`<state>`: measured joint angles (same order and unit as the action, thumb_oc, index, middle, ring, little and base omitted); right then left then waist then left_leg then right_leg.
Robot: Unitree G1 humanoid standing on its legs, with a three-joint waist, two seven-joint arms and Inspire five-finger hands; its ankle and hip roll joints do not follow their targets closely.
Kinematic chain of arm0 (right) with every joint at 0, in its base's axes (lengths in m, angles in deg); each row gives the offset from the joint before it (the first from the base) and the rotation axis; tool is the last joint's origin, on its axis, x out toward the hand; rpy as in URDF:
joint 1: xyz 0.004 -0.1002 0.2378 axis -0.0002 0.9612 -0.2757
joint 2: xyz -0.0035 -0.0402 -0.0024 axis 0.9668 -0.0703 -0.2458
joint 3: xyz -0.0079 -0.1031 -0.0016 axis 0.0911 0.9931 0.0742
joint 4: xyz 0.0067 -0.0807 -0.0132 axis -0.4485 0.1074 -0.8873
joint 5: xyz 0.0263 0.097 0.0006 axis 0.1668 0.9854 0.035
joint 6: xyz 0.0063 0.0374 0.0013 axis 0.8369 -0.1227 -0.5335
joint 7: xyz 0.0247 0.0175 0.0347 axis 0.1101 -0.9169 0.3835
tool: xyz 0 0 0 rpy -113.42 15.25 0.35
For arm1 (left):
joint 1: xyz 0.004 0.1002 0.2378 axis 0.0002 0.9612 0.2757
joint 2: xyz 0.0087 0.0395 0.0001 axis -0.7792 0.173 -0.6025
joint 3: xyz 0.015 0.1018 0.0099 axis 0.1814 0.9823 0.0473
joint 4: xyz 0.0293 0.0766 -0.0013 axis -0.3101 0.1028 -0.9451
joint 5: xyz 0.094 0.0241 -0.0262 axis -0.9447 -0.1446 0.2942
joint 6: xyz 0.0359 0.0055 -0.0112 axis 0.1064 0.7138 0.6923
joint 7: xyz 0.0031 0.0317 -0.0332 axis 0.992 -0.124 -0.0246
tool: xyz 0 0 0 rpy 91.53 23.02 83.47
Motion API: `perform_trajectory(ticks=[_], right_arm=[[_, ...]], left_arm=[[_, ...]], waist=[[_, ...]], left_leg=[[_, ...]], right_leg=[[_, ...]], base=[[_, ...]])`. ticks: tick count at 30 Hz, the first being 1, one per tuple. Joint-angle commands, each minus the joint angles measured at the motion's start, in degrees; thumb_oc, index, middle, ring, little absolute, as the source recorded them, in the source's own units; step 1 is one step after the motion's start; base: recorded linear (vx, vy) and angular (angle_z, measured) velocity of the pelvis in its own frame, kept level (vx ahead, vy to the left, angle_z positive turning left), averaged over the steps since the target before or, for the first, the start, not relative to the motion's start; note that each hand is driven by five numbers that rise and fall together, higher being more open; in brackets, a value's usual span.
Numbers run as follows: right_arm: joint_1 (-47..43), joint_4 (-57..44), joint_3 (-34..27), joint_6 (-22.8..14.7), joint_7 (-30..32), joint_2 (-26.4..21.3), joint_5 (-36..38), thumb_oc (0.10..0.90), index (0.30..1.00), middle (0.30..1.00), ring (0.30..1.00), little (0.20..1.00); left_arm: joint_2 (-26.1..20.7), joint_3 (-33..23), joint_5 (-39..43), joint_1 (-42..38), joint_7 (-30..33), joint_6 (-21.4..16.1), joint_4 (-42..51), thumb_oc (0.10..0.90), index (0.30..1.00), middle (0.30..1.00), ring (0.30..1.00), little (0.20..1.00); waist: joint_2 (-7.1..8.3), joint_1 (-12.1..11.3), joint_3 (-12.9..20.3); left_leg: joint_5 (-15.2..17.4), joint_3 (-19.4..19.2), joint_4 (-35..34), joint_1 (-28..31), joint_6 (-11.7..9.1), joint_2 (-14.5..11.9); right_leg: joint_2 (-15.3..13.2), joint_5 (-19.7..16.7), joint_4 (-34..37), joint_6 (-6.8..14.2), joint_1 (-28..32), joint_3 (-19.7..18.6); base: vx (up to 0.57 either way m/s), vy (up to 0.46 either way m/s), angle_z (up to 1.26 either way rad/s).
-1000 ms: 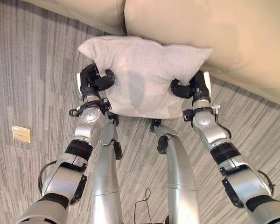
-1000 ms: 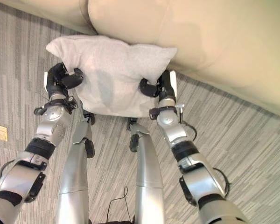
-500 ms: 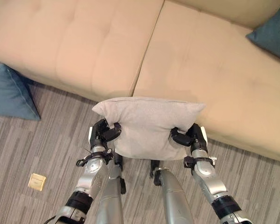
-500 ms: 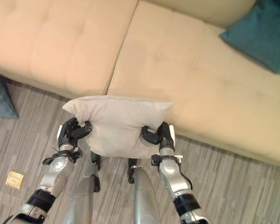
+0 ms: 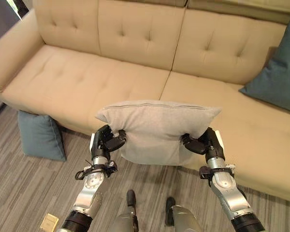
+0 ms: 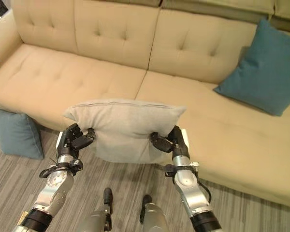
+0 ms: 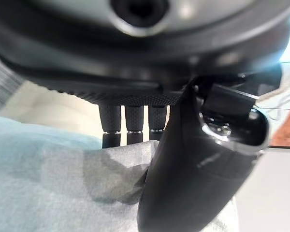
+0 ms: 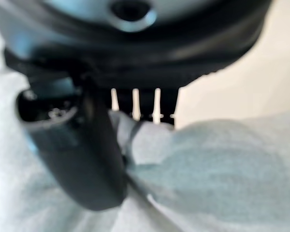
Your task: Pick up all the scattered cushions and arrange them neatly on the sofa.
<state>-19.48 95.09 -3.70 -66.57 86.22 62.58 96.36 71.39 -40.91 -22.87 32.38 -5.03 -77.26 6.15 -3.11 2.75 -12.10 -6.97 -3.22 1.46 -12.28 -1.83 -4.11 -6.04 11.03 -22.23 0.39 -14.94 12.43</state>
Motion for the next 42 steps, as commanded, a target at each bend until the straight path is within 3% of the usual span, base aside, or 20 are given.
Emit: perform_trajectory(ticks=[1, 7, 8, 10, 11, 12, 15, 17, 18, 20, 24, 25, 28, 29, 31, 35, 36, 37, 39, 42], right_arm=[[-3.06, -8.67, -0.21, -7.65, -1.04, 1.29, -0.43, 0.400, 0.300, 0.300, 0.300, 0.300], [-2.22, -9.26, 0.46, -6.60, -1.64, 1.68, -1.71, 0.400, 0.300, 0.300, 0.300, 0.300], [-2.03, -9.42, 0.49, -6.70, -1.77, 1.87, -2.42, 0.400, 0.300, 0.300, 0.300, 0.300], [-2.16, -9.81, 0.70, -6.49, -2.16, 2.07, -3.17, 0.400, 0.300, 0.300, 0.300, 0.300], [-2.72, -9.64, 1.32, -6.36, -2.44, 2.17, -3.58, 0.400, 0.300, 0.300, 0.300, 0.300], [-3.11, -9.61, 1.73, -6.18, -2.41, 2.25, -3.72, 0.400, 0.300, 0.300, 0.300, 0.300], [-3.07, -10.62, 2.43, -6.77, -3.14, 2.73, -4.05, 0.400, 0.300, 0.300, 0.300, 0.300], [-3.20, -10.35, 2.60, -6.65, -3.79, 2.59, -3.82, 0.400, 0.300, 0.300, 0.300, 0.300], [-3.20, -10.34, 2.62, -6.66, -3.80, 2.59, -3.81, 0.400, 0.300, 0.300, 0.300, 0.300], [-3.70, -9.37, 2.70, -6.75, -3.75, 2.49, -2.93, 0.400, 0.300, 0.300, 0.300, 0.300], [-2.10, -9.78, 1.72, -6.68, -4.13, 2.38, -3.43, 0.400, 0.300, 0.300, 0.300, 0.300], [-1.23, -10.20, 0.85, -6.83, -4.00, 1.76, -3.53, 0.400, 0.300, 0.300, 0.300, 0.300], [-0.89, -10.42, 0.25, -6.82, -3.90, 1.53, -3.31, 0.400, 0.300, 0.300, 0.300, 0.300], [-0.79, -10.35, -0.18, -6.89, -3.55, 0.92, -2.98, 0.400, 0.300, 0.300, 0.300, 0.300], [-0.54, -10.23, -0.47, -6.59, -3.43, 0.76, -2.34, 0.400, 0.300, 0.300, 0.300, 0.300], [0.51, -10.39, -0.95, -6.41, -3.53, 0.78, -1.96, 0.400, 0.300, 0.300, 0.300, 0.300], [0.76, -10.17, -1.01, -6.29, -3.22, 0.78, -1.75, 0.400, 0.300, 0.300, 0.300, 0.300], [0.78, -10.18, -1.01, -6.29, -3.22, 0.76, -1.75, 0.400, 0.300, 0.300, 0.300, 0.300], [0.82, -10.14, -1.33, -6.29, -2.76, 0.93, -1.48, 0.400, 0.300, 0.300, 0.300, 0.300], [1.08, -10.34, -1.55, -6.40, -2.80, 0.93, -2.50, 0.400, 0.300, 0.300, 0.300, 0.300]], left_arm=[[-0.34, 1.89, -3.88, -1.76, -4.09, -5.28, 5.50, 0.400, 0.300, 0.300, 0.300, 0.300], [-0.59, 1.96, -4.56, 0.37, -4.44, -4.73, 7.39, 0.400, 0.300, 0.300, 0.300, 0.300], [-0.94, 2.06, -5.63, 0.28, -4.61, -4.50, 7.82, 0.400, 0.300, 0.300, 0.300, 0.300], [-1.50, 1.98, -6.86, 0.19, -4.79, -4.46, 8.56, 0.400, 0.300, 0.300, 0.300, 0.300], [-1.77, 2.05, -7.33, 0.11, -4.45, -4.28, 8.75, 0.400, 0.300, 0.300, 0.300, 0.300], [-2.11, 2.07, -7.56, -0.15, -4.38, -4.30, 8.81, 0.400, 0.300, 0.300, 0.300, 0.300], [-2.51, 1.82, -8.56, 0.03, -4.60, -4.43, 8.90, 0.400, 0.300, 0.300, 0.300, 0.300], [-2.34, 1.31, -8.75, 0.52, -4.94, -4.52, 8.84, 0.400, 0.300, 0.300, 0.300, 0.300], [-2.34, 1.30, -8.74, 0.54, -4.94, -4.52, 8.85, 0.400, 0.300, 0.300, 0.300, 0.300], [-2.16, 0.89, -7.91, 0.55, -5.27, -4.31, 8.37, 0.400, 0.300, 0.300, 0.300, 0.300], [-1.03, 0.59, -7.88, 0.90, -5.90, -4.54, 8.38, 0.400, 0.300, 0.300, 0.300, 0.300], [-0.48, 1.10, -7.10, 0.85, -6.54, -4.89, 8.59, 0.400, 0.300, 0.300, 0.300, 0.300], [-0.16, 1.49, -6.68, 0.92, -6.89, -4.84, 8.66, 0.400, 0.300, 0.300, 0.300, 0.300], [0.15, 2.24, -6.00, 0.85, -7.29, -4.78, 8.47, 0.400, 0.300, 0.300, 0.300, 0.300], [0.26, 2.40, -5.76, 0.85, -7.45, -4.40, 8.13, 0.400, 0.300, 0.300, 0.300, 0.300], [-0.03, 2.70, -5.62, 1.17, -7.89, -3.74, 8.61, 0.400, 0.300, 0.300, 0.300, 0.300], [-0.11, 2.86, -5.66, 1.08, -7.61, -3.22, 9.03, 0.400, 0.300, 0.300, 0.300, 0.300], [-0.10, 2.87, -5.67, 1.10, -7.60, -3.19, 9.06, 0.400, 0.300, 0.300, 0.300, 0.300], [-0.22, 2.91, -6.23, 0.92, -7.48, -3.08, 9.75, 0.400, 0.300, 0.300, 0.300, 0.300], [-0.11, 3.09, -6.28, 1.00, -7.82, -3.36, 9.53, 0.400, 0.300, 0.300, 0.300, 0.300]], waist=[[4.43, 1.07, 8.07], [4.35, 0.10, 9.62], [4.39, -0.32, 8.96], [4.32, -0.62, 8.56], [4.42, -0.46, 7.60], [3.95, -0.49, 7.09], [3.21, -0.14, 6.36], [3.41, 0.43, 6.59], [3.35, 0.48, 6.54], [4.81, 0.81, 6.82], [5.43, 1.58, 7.47], [5.60, 1.88, 7.88], [5.76, 2.26, 7.86], [6.11, 2.24, 7.10], [6.34, 2.11, 6.69], [7.10, 1.68, 7.02], [6.72, 1.24, 7.11], [6.79, 1.28, 7.09], [6.13, 0.62, 6.79], [5.23, 0.50, 7.27]], left_leg=[[5.50, -4.60, 5.28, -1.93, -2.75, 0.76], [8.14, -4.29, 2.47, 3.05, -0.53, 2.47], [9.19, -4.39, 2.78, 3.82, 0.51, 3.21], [10.05, -4.71, 2.45, 4.95, 2.02, 4.21], [10.29, -5.09, 2.13, 6.10, 3.04, 4.77], [10.05, -5.09, 1.74, 6.21, 3.61, 4.64], [10.88, -4.35, 0.95, 7.92, 4.38, 4.68], [11.19, -3.45, -0.83, 9.71, 3.96, 5.21], [11.19, -3.38, -0.91, 9.84, 3.93, 5.14], [12.13, -1.95, -1.84, 11.16, 3.34, 6.37], [13.41, -1.31, -0.92, 11.38, 2.32, 6.63], [14.94, -1.85, 3.42, 10.14, 0.72, 6.07], [15.66, -2.27, 8.51, 8.10, -0.38, 5.29], [14.12, -2.93, 18.18, 3.73, -1.93, 4.21], [13.09, -3.58, 22.43, 1.07, -2.16, 2.91], [13.92, -2.74, 18.13, -2.51, -0.95, 1.95], [10.22, -0.96, 11.97, -3.53, -1.64, 1.14], [9.95, -0.96, 11.45, -3.22, -1.67, 1.25], [6.39, 1.24, 5.79, -4.33, -2.60, 1.20], [6.12, 2.29, 3.30, -2.54, -2.59, 1.23]], right_leg=[[0.84, -6.63, 18.80, 4.62, 10.41, -0.78], [-0.38, -5.27, 16.16, 6.34, 13.30, -2.81], [-1.38, -4.97, 12.31, 7.15, 12.92, -3.37], [-3.13, -8.07, 5.22, 8.46, 10.60, -4.10], [-4.27, -11.31, 0.34, 9.24, 8.51, -4.98], [-4.23, -12.81, -3.20, 8.98, 6.46, -5.76], [-2.38, -10.49, -7.74, 7.88, 1.99, -7.08], [0.52, -7.21, -1.85, 6.69, 0.46, -6.90], [0.59, -7.23, -1.69, 6.67, 0.66, -6.82], [2.28, -9.56, 11.17, 6.66, -0.81, -5.10], [3.53, -10.29, 15.10, 6.20, 2.69, -7.47], [2.76, -10.55, 16.63, 5.56, 4.37, -5.60], [2.47, -10.40, 17.31, 5.09, 5.54, -4.82], [2.09, -10.13, 18.39, 3.99, 7.43, -4.17], [2.01, -9.41, 19.15, 3.27, 8.74, -3.90], [1.61, -8.14, 20.42, 3.58, 10.95, -4.56], [2.17, -7.43, 20.68, 3.70, 11.90, -5.23], [2.08, -7.39, 20.68, 3.68, 11.98, -5.19], [2.66, -6.33, 20.66, 3.67, 13.15, -6.23], [2.33, -5.11, 19.62, 4.22, 14.29, -7.41]], base=[[0.13, 0.112, 0.12], [0.26, 0.186, -0.04], [0.21, 0.316, -0.26], [0.13, 0.241, -0.26], [0.05, 0.178, -0.17], [0.07, 0.211, -0.13], [0.12, 0.116, -0.16], [0.24, 0.018, -0.16], [0.22, -0.053, -0.16], [0.23, -0.125, -0.03], [0.20, -0.128, 0.55], [0.18, -0.136, 0.58], [0.13, -0.107, 0.40], [0.10, -0.072, 0.40], [0.17, -0.063, 0.08], [0.20, 0.028, 0.04], [0.22, 0.085, 0.01], [0.21, 0.115, 0.02], [0.17, 0.121, -0.14], [0.22, 0.194, -0.39]])
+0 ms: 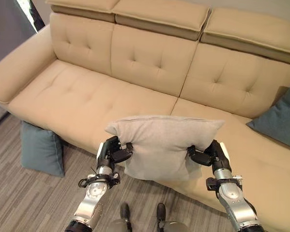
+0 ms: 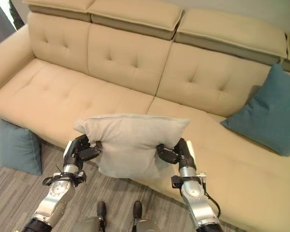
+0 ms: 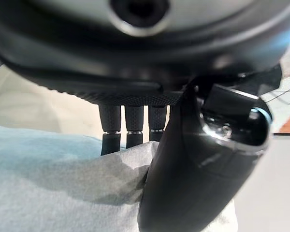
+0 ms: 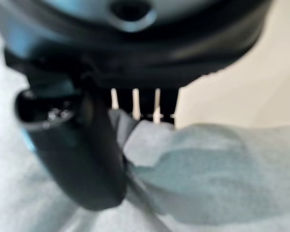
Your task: Pick up all the scattered cushions and arrange them neatly on the sofa.
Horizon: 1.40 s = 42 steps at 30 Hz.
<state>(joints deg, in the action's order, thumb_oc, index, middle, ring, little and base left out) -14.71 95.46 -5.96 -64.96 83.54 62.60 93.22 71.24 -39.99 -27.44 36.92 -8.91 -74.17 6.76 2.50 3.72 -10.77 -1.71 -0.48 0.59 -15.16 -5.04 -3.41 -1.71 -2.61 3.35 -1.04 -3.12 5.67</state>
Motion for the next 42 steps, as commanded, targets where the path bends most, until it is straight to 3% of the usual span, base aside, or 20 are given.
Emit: perform_trajectory(ticks=[1, 6, 7, 10, 12, 13, 15, 16, 17, 18, 20, 22, 23, 26, 30, 31, 35, 42], right_arm=[[-3.66, -10.64, 0.80, -7.88, -0.18, 0.94, 0.41, 0.400, 0.300, 0.300, 0.300, 0.300], [-3.90, -11.26, 1.52, -7.47, -1.35, 2.12, -0.93, 0.400, 0.300, 0.300, 0.300, 0.300], [-4.42, -11.62, 2.00, -7.38, -2.08, 2.65, -1.36, 0.400, 0.300, 0.300, 0.300, 0.300], [-4.68, -11.62, 2.56, -7.79, -2.30, 3.22, -1.42, 0.400, 0.300, 0.300, 0.300, 0.300], [-4.60, -11.69, 3.02, -7.98, -2.66, 3.45, -1.65, 0.400, 0.300, 0.300, 0.300, 0.300], [-4.88, -11.41, 3.46, -7.83, -3.15, 3.16, -1.77, 0.400, 0.300, 0.300, 0.300, 0.300], [-5.34, -11.20, 3.66, -7.92, -3.25, 3.09, -1.55, 0.400, 0.300, 0.300, 0.300, 0.300], [-5.88, -10.94, 3.83, -8.04, -3.17, 3.06, -1.10, 0.400, 0.300, 0.300, 0.300, 0.300], [-5.91, -10.91, 3.84, -8.06, -3.16, 3.05, -1.10, 0.400, 0.300, 0.300, 0.300, 0.300], [-5.64, -10.74, 3.53, -8.03, -3.01, 3.00, -0.67, 0.400, 0.300, 0.300, 0.300, 0.300], [-5.09, -10.93, 3.32, -8.40, -3.07, 2.85, -0.62, 0.400, 0.300, 0.300, 0.300, 0.300], [-3.69, -11.58, 2.15, -8.91, -2.54, 1.85, 0.18, 0.400, 0.300, 0.300, 0.300, 0.300], [-3.54, -11.70, 1.82, -8.84, -2.17, 1.30, 0.51, 0.400, 0.300, 0.300, 0.300, 0.300], [-4.06, -11.46, 1.91, -8.63, -2.04, 0.46, 0.81, 0.400, 0.300, 0.300, 0.300, 0.300], [-3.81, -11.44, 1.74, -8.19, -2.07, -0.05, 0.53, 0.400, 0.300, 0.300, 0.300, 0.300], [-3.73, -11.32, 1.38, -8.13, -1.87, -0.12, 0.72, 0.400, 0.300, 0.300, 0.300, 0.300], [-3.91, -11.20, 1.18, -8.33, -1.07, -0.25, 0.48, 0.400, 0.300, 0.300, 0.300, 0.300], [-4.83, -11.13, 0.79, -7.48, -0.71, -0.52, -1.81, 0.400, 0.300, 0.300, 0.300, 0.300]], left_arm=[[-0.20, 2.37, -1.75, -3.63, -4.03, -6.47, 8.89, 0.400, 0.300, 0.300, 0.300, 0.300], [-1.74, 1.73, -2.65, -3.42, -4.24, -6.45, 9.40, 0.400, 0.300, 0.300, 0.300, 0.300], [-2.75, 1.35, -3.88, -3.66, -4.07, -6.53, 9.82, 0.400, 0.300, 0.300, 0.300, 0.300], [-3.28, 0.86, -4.73, -3.90, -3.48, -6.81, 9.94, 0.400, 0.300, 0.300, 0.300, 0.300], [-3.38, 0.64, -5.36, -3.59, -3.44, -7.05, 9.88, 0.400, 0.300, 0.300, 0.300, 0.300], [-3.30, 0.54, -5.32, -3.34, -3.64, -7.36, 9.70, 0.400, 0.300, 0.300, 0.300, 0.300], [-3.23, 0.53, -5.04, -3.44, -3.66, -7.42, 9.61, 0.400, 0.300, 0.300, 0.300, 0.300], [-2.99, 0.38, -4.77, -3.64, -3.60, -7.49, 9.52, 0.400, 0.300, 0.300, 0.300, 0.300], [-2.98, 0.36, -4.76, -3.65, -3.60, -7.50, 9.51, 0.400, 0.300, 0.300, 0.300, 0.300], [-2.55, 0.34, -4.59, -3.51, -4.20, -7.51, 9.32, 0.400, 0.300, 0.300, 0.300, 0.300], [-2.31, 0.50, -4.89, -3.19, -4.59, -7.22, 9.56, 0.400, 0.300, 0.300, 0.300, 0.300], [-1.01, 1.21, -3.74, -3.61, -5.00, -7.72, 9.59, 0.400, 0.300, 0.300, 0.300, 0.300], [-0.78, 1.45, -3.42, -4.07, -4.97, -7.75, 9.45, 0.400, 0.300, 0.300, 0.300, 0.300], [-0.35, 1.70, -3.31, -4.29, -4.87, -7.79, 9.38, 0.400, 0.300, 0.300, 0.300, 0.300], [-0.24, 1.31, -3.25, -3.54, -4.91, -7.41, 9.20, 0.400, 0.300, 0.300, 0.300, 0.300], [-0.40, 1.13, -3.46, -3.60, -4.65, -7.32, 9.40, 0.400, 0.300, 0.300, 0.300, 0.300], [-0.35, 0.84, -3.55, -3.91, -3.96, -7.74, 9.95, 0.400, 0.300, 0.300, 0.300, 0.300], [-1.92, 1.25, -5.01, -5.21, -3.72, -7.51, 10.10, 0.400, 0.300, 0.300, 0.300, 0.300]], waist=[[-0.44, -0.45, 6.23], [-0.93, -0.79, 7.04], [-1.20, -0.39, 6.30], [-1.46, -0.37, 5.56], [-1.72, -0.30, 5.38], [-1.62, -0.24, 5.39], [-1.54, -0.10, 5.27], [-0.82, -0.09, 4.76], [-0.95, 0.09, 4.69], [0.16, 0.20, 4.46], [0.74, 0.32, 4.57], [1.74, 0.48, 3.63], [1.89, 0.60, 3.25], [1.74, 0.32, 2.49], [1.51, 0.12, 3.73], [1.06, -0.29, 4.07], [-0.12, -0.79, 4.33], [-1.26, -0.36, 6.11]], left_leg=[[1.01, -0.56, 4.36, 0.78, 0.86, 0.78], [3.19, -2.86, 3.33, 4.60, 3.81, 2.89], [3.62, -3.91, 2.77, 5.74, 5.20, 3.49], [3.90, -5.26, 2.24, 6.34, 6.02, 3.47], [4.28, -6.11, 1.00, 7.90, 6.26, 3.45], [4.61, -6.84, -0.43, 9.35, 6.09, 3.62], [5.01, -7.14, -0.74, 9.99, 6.02, 3.66], [6.35, -7.66, -0.08, 10.40, 6.01, 4.29], [6.50, -7.45, 0.12, 10.37, 5.98, 4.17], [8.88, -7.22, 3.47, 10.71, 5.98, 4.83], [9.57, -7.23, 5.39, 10.19, 5.59, 5.08], [11.91, -7.50, 17.04, 4.77, 2.85, 3.36], [10.90, -6.99, 22.35, 1.51, 2.00, 2.87], [9.78, -5.96, 26.96, -1.14, 1.40, 2.73], [10.25, -4.20, 19.91, -0.45, 1.92, 1.88], [8.06, -2.45, 13.38, 0.42, 1.47, 0.99], [4.86, 1.01, 5.76, 1.93, 0.92, 0.95], [3.96, -1.45, 0.09, 7.26, 2.10, 2.17]], right_leg=[[-2.58, 8.73, -6.38, 5.85, 2.75, -0.98], [-5.52, 8.68, -13.60, 8.05, 0.81, -3.63], [-6.32, 6.05, -20.04, 8.91, -2.44, -5.12], [-6.53, 4.81, -24.43, 9.27, -5.53, -5.34], [-6.37, 4.76, -25.33, 9.07, -7.60, -3.54], [-5.44, 5.36, -21.93, 8.70, -9.10, -0.42], [-4.87, 4.86, -19.77, 8.54, -10.23, 1.67], [-4.51, 3.43, -15.46, 8.49, -12.14, 5.63], [-4.41, 3.31, -15.13, 8.47, -11.84, 5.88], [-4.01, 3.47, -10.45, 8.07, -9.23, 6.83], [-3.16, 3.54, -8.96, 7.26, -7.92, 5.63], [-3.18, 3.68, -8.43, 5.63, -6.71, 5.57], [-3.23, 3.60, -7.96, 4.97, -6.49, 5.73], [-2.90, 3.75, -7.47, 4.11, -6.04, 5.95], [-2.72, 4.36, -5.97, 4.79, -4.91, 4.72], [-2.29, 4.60, -5.22, 5.23, -3.82, 3.91], [-1.60, 4.97, -4.85, 5.47, -3.16, 2.40], [-3.04, 4.10, -3.74, 6.60, -1.87, 0.21]], base=[[0.24, 0.227, -0.56], [0.21, 0.283, -0.53], [0.06, 0.166, -0.38], [0.06, 0.192, -0.33], [0.11, 0.087, -0.17], [0.09, 0.027, -0.18], [0.13, 0.004, -0.32], [0.12, -0.020, -0.42], [0.20, -0.080, -0.53], [0.12, -0.061, -0.31], [0.11, -0.090, 0.14], [0.04, -0.154, 0.37], [-0.02, -0.114, 0.22], [-0.01, -0.050, 0.15], [0.14, 0.053, -0.06], [0.09, 0.069, -0.08], [0.11, 0.111, -0.27], [0.10, 0.150, -0.35]])
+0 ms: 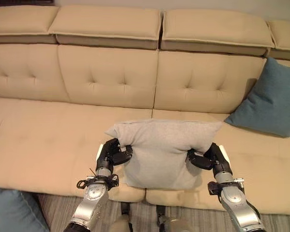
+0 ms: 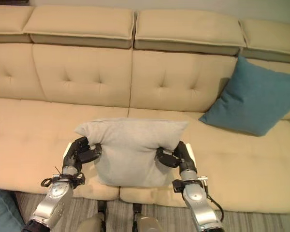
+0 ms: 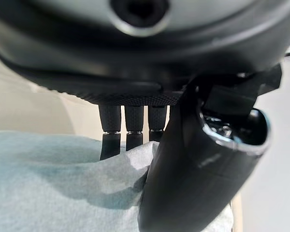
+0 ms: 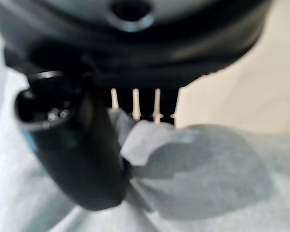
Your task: Pick up all the scattered cushions and arrange them neatly on the sofa.
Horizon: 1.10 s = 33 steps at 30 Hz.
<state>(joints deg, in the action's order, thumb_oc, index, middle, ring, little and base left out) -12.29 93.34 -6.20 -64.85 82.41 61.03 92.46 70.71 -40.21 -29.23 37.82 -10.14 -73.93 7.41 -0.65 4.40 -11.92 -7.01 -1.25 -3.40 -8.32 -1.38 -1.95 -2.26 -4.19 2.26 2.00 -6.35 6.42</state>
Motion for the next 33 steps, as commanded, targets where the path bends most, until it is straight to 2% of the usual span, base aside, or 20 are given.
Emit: perform_trajectory(ticks=[1, 5, 12, 13, 14, 15, 16, 21, 22, 29, 32, 33], right_arm=[[-7.78, -8.77, 1.08, -7.48, 0.61, 1.04, -1.44, 0.400, 0.300, 0.300, 0.300, 0.300], [-11.26, -7.30, 1.83, -7.29, 1.71, 1.19, -2.44, 0.400, 0.300, 0.300, 0.300, 0.300], [-22.39, -2.63, 4.70, -6.98, 6.38, 1.55, -4.72, 0.400, 0.300, 0.300, 0.300, 0.300], [-27.34, -0.53, 6.30, -7.07, 8.40, 1.65, -5.38, 0.400, 0.300, 0.300, 0.300, 0.300], [-27.37, -0.50, 6.31, -7.08, 8.40, 1.65, -5.38, 0.400, 0.300, 0.300, 0.300, 0.300], [-33.43, 2.60, 8.64, -6.53, 10.71, 1.26, -6.07, 0.400, 0.300, 0.300, 0.300, 0.300], [-36.36, 3.97, 9.57, -6.34, 11.65, 0.61, -6.66, 0.400, 0.300, 0.300, 0.300, 0.300], [-49.14, 9.49, 11.65, -6.03, 16.48, -2.48, -8.13, 0.400, 0.300, 0.300, 0.300, 0.300], [-53.57, 11.72, 12.22, -6.27, 18.24, -3.60, -8.61, 0.400, 0.300, 0.300, 0.300, 0.300], [-65.87, 20.36, 15.18, -6.72, 21.92, -6.31, -8.25, 0.400, 0.300, 0.300, 0.300, 0.300], [-67.58, 22.77, 16.04, -6.59, 22.21, -6.53, -7.81, 0.400, 0.300, 0.300, 0.300, 0.300], [-68.98, 25.28, 16.71, -6.55, 22.05, -6.47, -6.98, 0.800, 0.900, 0.900, 0.900, 0.900]], left_arm=[[-1.54, 1.47, -3.42, -6.56, -2.35, -7.76, 9.37, 0.400, 0.300, 0.300, 0.300, 0.300], [-2.28, 1.61, -4.58, -9.84, -1.06, -8.01, 8.36, 0.400, 0.300, 0.300, 0.300, 0.300], [-2.82, 3.92, -7.74, -20.60, 3.86, -8.32, 2.63, 0.400, 0.300, 0.300, 0.300, 0.300], [-2.74, 5.19, -8.34, -25.64, 5.68, -8.54, 0.08, 0.400, 0.300, 0.300, 0.300, 0.300], [-2.74, 5.19, -8.33, -25.67, 5.68, -8.55, 0.06, 0.400, 0.300, 0.300, 0.300, 0.300], [-2.64, 6.51, -8.43, -32.60, 8.67, -9.02, -3.34, 0.400, 0.300, 0.300, 0.300, 0.300], [-2.94, 7.19, -8.46, -35.51, 9.68, -9.31, -4.92, 0.400, 0.300, 0.300, 0.300, 0.300], [-4.36, 10.04, -9.02, -48.87, 14.28, -10.61, -10.66, 0.400, 0.300, 0.300, 0.300, 0.300], [-5.59, 10.94, -9.36, -53.57, 15.34, -11.28, -12.91, 0.400, 0.300, 0.300, 0.300, 0.300], [-9.09, 13.34, -8.55, -65.13, 17.11, -12.06, -21.20, 0.400, 0.300, 0.300, 0.300, 0.300], [-9.63, 13.53, -7.77, -66.46, 17.00, -11.97, -23.53, 0.400, 0.300, 0.300, 0.300, 0.300], [-10.08, 13.69, -7.02, -67.15, 16.30, -11.77, -25.46, 0.450, 0.375, 0.375, 0.375, 0.375]], waist=[[1.85, -1.04, 7.44], [1.68, -1.17, 7.92], [1.30, -1.48, 7.49], [1.29, -1.51, 6.96], [1.29, -1.50, 6.96], [1.46, -1.61, 6.13], [1.46, -1.64, 6.00], [1.20, -1.38, 5.47], [0.95, -1.22, 5.44], [0.22, -1.34, 4.99], [0.02, -1.46, 4.91], [-0.20, -1.58, 4.57]], left_leg=[[9.28, -1.08, 3.55, 0.76, -1.42, 0.87], [9.24, -2.58, 1.48, 1.98, -0.80, 1.19], [8.34, -3.97, -0.77, 1.04, -0.46, 1.39], [7.82, -4.10, -1.07, -0.28, -0.61, 1.35], [7.82, -4.10, -1.06, -0.30, -0.61, 1.35], [6.92, -4.00, -1.41, -2.53, -0.96, 1.20], [6.46, -3.92, -1.60, -3.51, -1.13, 1.15], [4.53, -2.96, -1.60, -8.67, -2.43, 1.02], [3.83, -2.73, -1.60, -10.71, -2.91, 1.01], [2.21, -1.83, -1.60, -15.79, -3.62, 1.54], [1.97, -1.68, -1.60, -16.76, -3.68, 1.64], [1.56, -1.58, -1.60, -17.94, -3.82, 1.69]], right_leg=[[-2.67, 5.46, -2.39, 3.77, 1.42, -0.71], [-3.32, 4.66, -1.58, 4.58, 1.15, -1.61], [-3.81, 2.86, -0.20, 5.70, -1.42, -2.16], [-3.74, 2.05, 0.51, 6.02, -2.80, -2.05], [-3.74, 2.05, 0.51, 6.02, -2.82, -2.05], [-3.51, 1.07, 1.19, 6.23, -4.93, -1.95], [-3.31, 0.72, 1.44, 6.30, -5.88, -1.87], [-2.58, -0.80, 2.74, 6.34, -10.11, -1.56], [-2.42, -1.12, 2.74, 6.39, -12.05, -1.50], [-2.14, -2.11, 2.74, 6.78, -16.97, -1.01], [-2.05, -2.28, 2.74, 6.80, -18.11, -1.12], [-1.93, -2.40, 2.74, 6.82, -19.15, -1.03]], base=[[0.07, 0.119, -0.15], [0.04, 0.076, 0.00], [-0.02, 0.029, -0.07], [-0.04, -0.005, -0.08], [-0.12, -0.028, -0.13], [-0.11, -0.032, -0.10], [-0.13, -0.040, -0.08], [-0.04, -0.035, -0.01], [-0.02, -0.026, 0.05], [0.00, -0.029, 0.05], [0.00, -0.004, 0.02], [0.00, 0.000, 0.00]])
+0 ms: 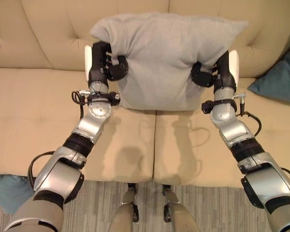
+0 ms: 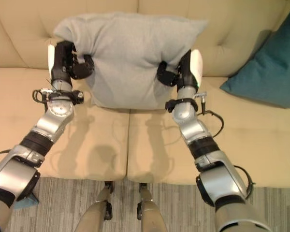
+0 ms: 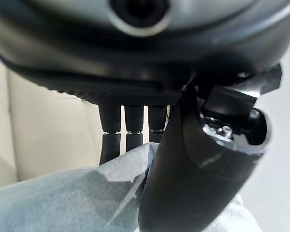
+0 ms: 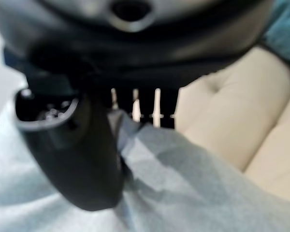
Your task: Pick up all the scattered cushions and arrange them neatly on the sofa.
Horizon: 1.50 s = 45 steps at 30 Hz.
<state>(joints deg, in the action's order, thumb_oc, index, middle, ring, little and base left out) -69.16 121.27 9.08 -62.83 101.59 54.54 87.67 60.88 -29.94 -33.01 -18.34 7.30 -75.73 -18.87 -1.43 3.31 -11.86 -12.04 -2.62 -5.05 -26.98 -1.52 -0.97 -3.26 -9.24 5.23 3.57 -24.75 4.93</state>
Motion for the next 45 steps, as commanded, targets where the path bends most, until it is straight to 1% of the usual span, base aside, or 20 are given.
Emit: perform_trajectory(ticks=[1, 2, 3, 13, 17, 18, 19, 23, 25, 28, 30, 33, 34, 35, 38, 41, 42, 43, 44, 45], right_arm=[[-12.16, -2.59, 1.45, -8.60, 2.87, 0.01, -2.16, 0.800, 0.900, 0.900, 0.900, 0.900], [-12.20, -1.88, 1.94, -8.35, 2.35, -0.41, -1.90, 0.800, 0.900, 0.900, 0.900, 0.900], [-11.77, -1.36, 2.91, -7.56, 1.13, -1.09, -2.16, 0.800, 0.900, 0.900, 0.900, 0.900], [-3.94, -3.38, -0.98, -7.03, -1.99, -5.35, -1.82, 0.800, 0.900, 0.900, 0.900, 0.900], [4.16, -6.81, -6.32, -7.51, -4.20, -7.94, 0.67, 0.800, 0.900, 0.900, 0.900, 0.900], [4.25, -6.90, -6.38, -7.48, -4.22, -7.93, 0.66, 0.800, 0.900, 0.900, 0.900, 0.900], [8.10, -8.82, -8.51, -7.81, -5.28, -8.30, 1.04, 0.800, 0.900, 0.900, 0.900, 0.900], [13.69, -11.91, -10.65, -8.00, -7.34, -9.03, 0.74, 0.800, 0.900, 0.900, 0.900, 0.900], [18.84, -14.54, -12.26, -8.17, -9.28, -8.46, 0.07, 0.800, 0.900, 0.900, 0.900, 0.900], [22.56, -16.30, -12.94, -8.20, -10.41, -7.61, -0.97, 0.800, 0.900, 0.900, 0.900, 0.900], [28.54, -18.56, -14.40, -8.20, -12.41, -6.08, -2.31, 0.800, 0.900, 0.900, 0.900, 0.900], [31.33, -19.41, -15.42, -8.00, -13.34, -5.33, -2.60, 0.800, 0.900, 0.900, 0.900, 0.900], [38.64, -19.15, -17.42, -8.08, -15.11, -2.70, -2.78, 0.800, 0.900, 0.900, 0.900, 0.900], [38.83, -19.25, -17.44, -8.07, -15.13, -2.68, -2.79, 0.800, 0.900, 0.900, 0.900, 0.900], [48.00, -16.30, -18.73, -7.24, -18.15, -0.25, -5.22, 0.800, 0.900, 0.900, 0.900, 0.900], [51.42, -14.42, -19.09, -6.87, -19.83, 1.05, -5.52, 0.800, 0.900, 0.900, 0.900, 0.900], [53.04, -11.08, -18.37, -6.78, -20.50, 1.58, -7.53, 0.800, 0.900, 0.900, 0.900, 0.900], [53.03, -11.03, -18.34, -6.82, -20.49, 1.58, -7.54, 0.800, 0.900, 0.900, 0.900, 0.900], [54.12, -7.96, -17.63, -6.68, -21.05, 2.12, -8.61, 0.800, 0.900, 0.900, 0.900, 0.900], [54.10, -7.92, -17.60, -6.71, -21.03, 2.11, -8.62, 0.800, 0.900, 0.900, 0.900, 0.900]], left_arm=[[-0.25, 3.41, -3.21, -11.02, -1.17, -9.99, 0.78, 0.535, 0.502, 0.502, 0.502, 0.502], [-0.62, 3.64, -2.72, -10.83, -2.12, -9.71, 0.01, 0.701, 0.752, 0.752, 0.752, 0.752], [-1.34, 3.98, -2.37, -10.08, -3.50, -9.50, -0.64, 0.800, 0.900, 0.900, 0.900, 0.900], [-4.15, -2.05, -0.47, 2.13, -6.59, -9.00, -0.30, 0.800, 0.900, 0.900, 0.900, 0.900], [-6.38, -6.86, 1.93, 10.88, -9.69, -8.79, 1.76, 0.800, 0.900, 0.900, 0.900, 0.900], [-6.41, -6.86, 1.93, 10.92, -9.70, -8.78, 1.81, 0.800, 0.900, 0.900, 0.900, 0.900], [-6.74, -8.98, 2.62, 14.99, -10.79, -8.59, 3.40, 0.800, 0.900, 0.900, 0.900, 0.900], [-6.28, -11.67, 2.52, 21.14, -12.00, -8.46, 5.71, 0.800, 0.900, 0.900, 0.900, 0.900], [-4.41, -13.32, 1.55, 26.78, -13.31, -8.28, 8.08, 0.800, 0.900, 0.900, 0.900, 0.900], [-3.00, -13.71, 0.73, 30.84, -14.31, -8.13, 10.40, 0.800, 0.900, 0.900, 0.900, 0.900], [-0.66, -14.65, -0.50, 37.14, -16.36, -7.81, 13.73, 0.800, 0.900, 0.900, 0.900, 0.900], [-0.09, -15.16, -1.10, 39.89, -17.10, -7.53, 15.04, 0.800, 0.900, 0.900, 0.900, 0.900], [2.63, -16.59, -1.12, 46.56, -19.53, -6.50, 15.09, 0.800, 0.900, 0.900, 0.900, 0.900], [2.63, -16.56, -1.13, 46.72, -19.55, -6.48, 15.17, 0.800, 0.900, 0.900, 0.900, 0.900], [4.87, -18.43, -1.50, 56.25, -23.60, -4.86, 12.89, 0.800, 0.900, 0.900, 0.900, 0.900], [5.13, -18.71, -3.54, 59.95, -24.87, -4.20, 10.46, 0.800, 0.900, 0.900, 0.900, 0.900], [5.83, -18.76, -5.93, 62.65, -26.27, -3.07, 6.24, 0.800, 0.900, 0.900, 0.900, 0.900], [5.85, -18.76, -5.95, 62.66, -26.26, -3.11, 6.20, 0.800, 0.900, 0.900, 0.900, 0.900], [6.71, -18.61, -8.48, 63.68, -26.87, -1.96, 0.44, 0.800, 0.900, 0.900, 0.900, 0.900], [6.74, -18.61, -8.49, 63.65, -26.87, -2.01, 0.38, 0.800, 0.900, 0.900, 0.900, 0.900]], waist=[[0.56, -0.47, 4.55], [0.44, -0.48, 4.43], [0.46, -0.41, 4.20], [0.81, -0.41, 4.12], [0.80, -0.47, 5.09], [0.85, -0.45, 5.18], [0.79, -0.49, 5.59], [0.81, -0.49, 6.40], [0.88, -0.53, 6.69], [0.91, -0.56, 6.82], [0.98, -0.64, 6.70], [1.04, -0.65, 6.62], [1.23, -0.50, 6.59], [1.23, -0.49, 6.57], [1.51, -0.62, 7.09], [1.48, -0.82, 7.42], [1.46, -0.99, 7.90], [1.46, -1.00, 7.82], [1.50, -1.18, 8.33], [1.49, -1.18, 8.24]], left_leg=[[6.58, -0.20, 0.05, 0.68, -3.68, 0.70], [6.45, -0.16, 0.05, 0.49, -3.78, 0.71], [6.33, -0.10, 0.05, 0.14, -3.88, 0.66], [6.27, -0.17, 0.05, -0.06, -4.11, 0.41], [7.22, -0.55, 0.05, 2.06, -4.06, 0.12], [6.98, -0.54, 0.05, 1.85, -4.04, 0.15], [7.57, -0.72, 0.05, 2.95, -3.96, 0.07], [7.72, -1.01, 0.05, 4.02, -3.85, -0.09], [8.10, -1.21, 0.05, 5.24, -3.71, -0.15], [8.26, -1.31, 0.05, 6.21, -3.67, -0.31], [8.53, -1.41, 0.05, 7.73, -3.52, -0.47], [8.72, -1.43, 0.05, 8.56, -3.47, -0.45], [9.27, -1.52, 0.05, 10.56, -3.15, -0.57], [9.30, -1.49, 0.05, 10.71, -3.15, -0.56], [9.97, -1.26, 0.05, 13.87, -2.67, -0.71], [10.36, -1.38, 0.05, 15.53, -2.28, -0.62], [10.71, -1.69, 0.05, 17.25, -1.95, -0.58], [10.74, -1.71, 0.05, 17.38, -1.95, -0.58], [11.17, -2.01, 0.05, 19.05, -1.74, -0.53], [11.20, -2.02, 0.05, 19.17, -1.74, -0.54]], right_leg=[[-0.93, 2.64, -0.23, 5.25, -0.79, 0.47], [-0.86, 2.57, -0.23, 5.24, -1.10, 0.48], [-0.85, 2.49, -0.23, 5.22, -1.47, 0.43], [-0.49, 2.78, -0.23, 4.90, -1.70, 0.65], [-0.48, 3.65, -0.23, 4.79, 0.37, 0.72], [-0.52, 3.47, -0.23, 4.78, 0.17, 0.72], [-0.49, 3.93, -0.23, 4.73, 1.23, 0.76], [-0.65, 4.13, -0.23, 4.62, 2.23, 0.74], [-0.75, 4.45, -0.23, 4.57, 3.49, 0.80], [-0.79, 4.77, -0.23, 4.60, 4.61, 0.78], [-0.89, 5.21, -0.23, 4.56, 6.24, 1.00], [-0.87, 5.45, -0.23, 4.59, 7.10, 1.07], [-0.95, 5.97, -0.23, 4.63, 9.22, 1.51], [-0.96, 6.01, -0.23, 4.63, 9.38, 1.54], [-1.15, 6.55, -0.23, 4.73, 12.41, 2.30], [-1.30, 6.79, -0.23, 4.79, 14.05, 2.66], [-1.56, 6.81, -0.23, 4.91, 15.67, 2.80], [-1.56, 6.84, -0.23, 4.92, 15.78, 2.78], [-1.76, 7.05, -0.23, 4.80, 17.42, 2.75], [-1.76, 7.07, -0.23, 4.80, 17.53, 2.73]], base=[[0.00, 0.000, 0.00], [0.00, 0.000, 0.00], [0.00, 0.000, 0.00], [0.00, -0.007, 0.01], [0.01, -0.002, 0.00], [0.04, -0.003, 0.01], [0.00, 0.000, 0.00], [0.00, 0.000, 0.00], [0.00, 0.000, 0.00], [0.00, 0.002, -0.01], [0.00, 0.000, 0.00], [0.00, 0.001, -0.01], [0.00, 0.000, 0.00], [0.00, 0.000, 0.00], [0.02, -0.007, 0.02], [0.01, 0.012, -0.02], [0.02, 0.030, -0.01], [0.02, 0.051, -0.03], [0.01, 0.029, -0.04], [0.01, 0.044, -0.05]])
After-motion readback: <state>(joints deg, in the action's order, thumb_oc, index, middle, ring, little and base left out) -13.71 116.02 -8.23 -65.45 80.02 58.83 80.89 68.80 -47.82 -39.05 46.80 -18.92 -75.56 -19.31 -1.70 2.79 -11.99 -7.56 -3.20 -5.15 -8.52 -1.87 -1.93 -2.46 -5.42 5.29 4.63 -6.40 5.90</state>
